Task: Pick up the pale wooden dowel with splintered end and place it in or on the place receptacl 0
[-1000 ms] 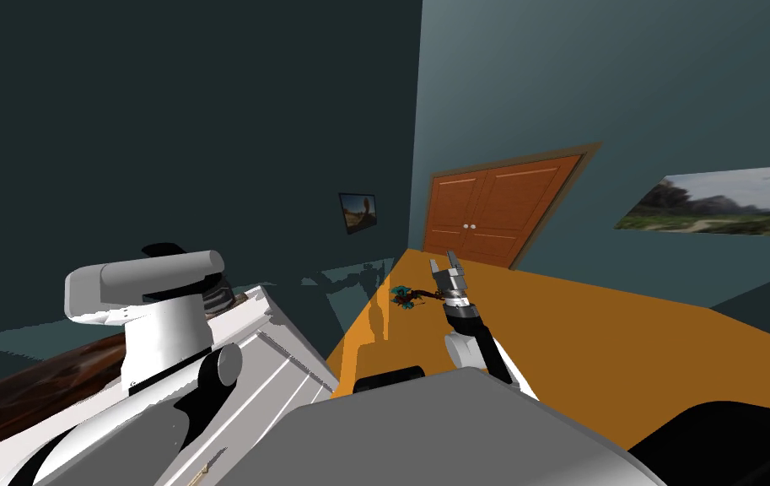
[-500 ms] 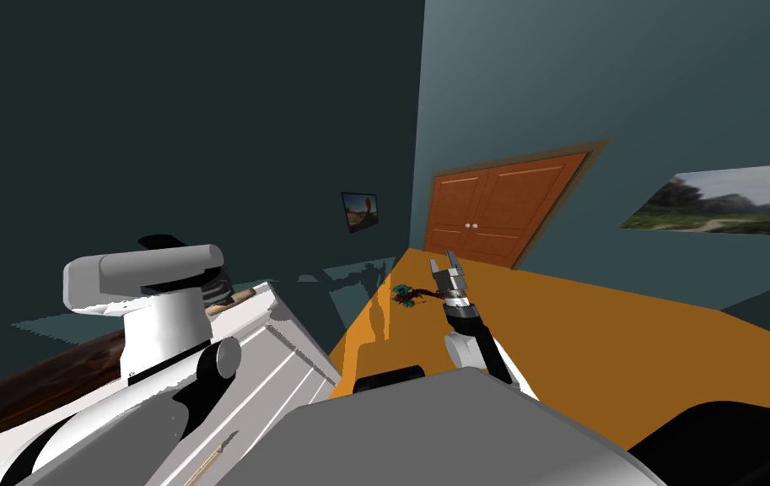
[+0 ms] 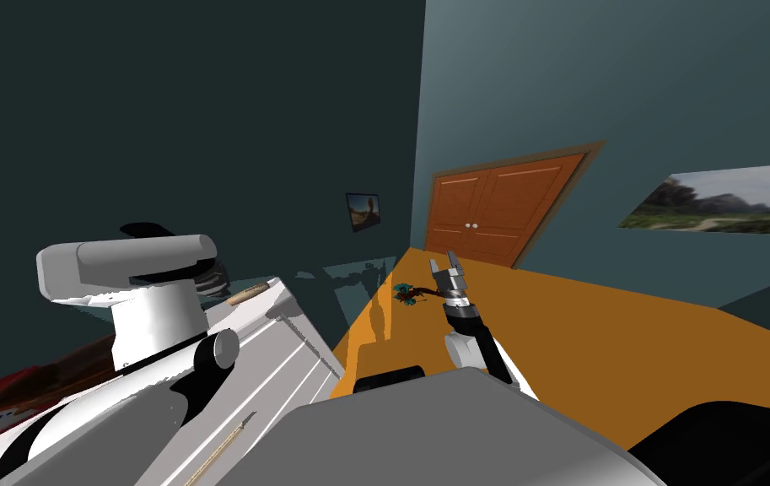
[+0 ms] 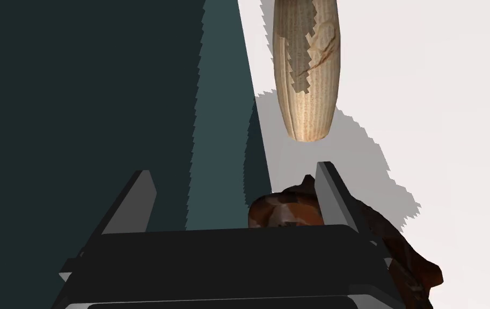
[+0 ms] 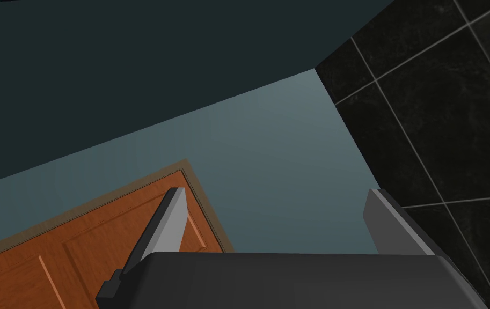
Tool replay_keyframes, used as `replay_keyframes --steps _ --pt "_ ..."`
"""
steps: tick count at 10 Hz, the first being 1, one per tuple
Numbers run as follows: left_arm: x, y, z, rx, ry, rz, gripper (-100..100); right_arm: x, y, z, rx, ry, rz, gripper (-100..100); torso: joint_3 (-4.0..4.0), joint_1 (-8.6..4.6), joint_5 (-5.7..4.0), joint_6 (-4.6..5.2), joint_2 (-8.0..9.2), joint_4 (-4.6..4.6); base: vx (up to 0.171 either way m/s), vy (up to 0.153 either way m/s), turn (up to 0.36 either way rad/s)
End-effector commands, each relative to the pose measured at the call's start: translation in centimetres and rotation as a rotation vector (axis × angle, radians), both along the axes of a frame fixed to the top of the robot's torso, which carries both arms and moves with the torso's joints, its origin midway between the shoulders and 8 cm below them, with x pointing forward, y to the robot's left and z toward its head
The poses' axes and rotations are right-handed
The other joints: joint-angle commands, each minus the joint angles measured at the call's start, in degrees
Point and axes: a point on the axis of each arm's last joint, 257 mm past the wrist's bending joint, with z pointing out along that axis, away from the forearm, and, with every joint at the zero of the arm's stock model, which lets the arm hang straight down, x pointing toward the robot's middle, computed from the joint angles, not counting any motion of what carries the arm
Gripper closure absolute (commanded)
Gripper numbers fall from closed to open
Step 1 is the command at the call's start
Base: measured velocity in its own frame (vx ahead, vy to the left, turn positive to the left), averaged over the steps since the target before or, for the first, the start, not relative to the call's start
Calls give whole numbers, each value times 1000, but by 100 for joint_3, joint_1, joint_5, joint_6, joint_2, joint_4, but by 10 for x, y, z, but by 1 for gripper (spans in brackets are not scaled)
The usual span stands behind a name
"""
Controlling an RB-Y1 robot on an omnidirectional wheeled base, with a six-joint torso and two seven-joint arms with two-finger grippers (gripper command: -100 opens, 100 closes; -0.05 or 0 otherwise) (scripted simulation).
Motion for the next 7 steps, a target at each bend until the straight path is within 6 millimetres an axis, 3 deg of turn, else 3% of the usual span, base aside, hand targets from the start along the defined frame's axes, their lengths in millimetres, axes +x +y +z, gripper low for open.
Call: replay_keyframes --steps 1,2,3,7 --pt "1 -4 -24 -29 48 -31 -100 0 0 0 0 0 0 0 0 0 0 0 0 0 13 4 -105" --pt "-1 -4 -29 -38 59 -32 -100 0 0 0 0 0 0 0 -7 -7 -1 1 -13 -3 41 15 -79" --pt "-12 -8 -46 -80 110 -29 -100 0 0 0 0 0 0 0 -14 -6 -3 1 -25 -5 74 45 -76" --pt "-32 -20 -66 -156 193 -16 -100 0 0 0 0 0 0 0 -18 6 1 -2 -30 -7 51 50 -28"
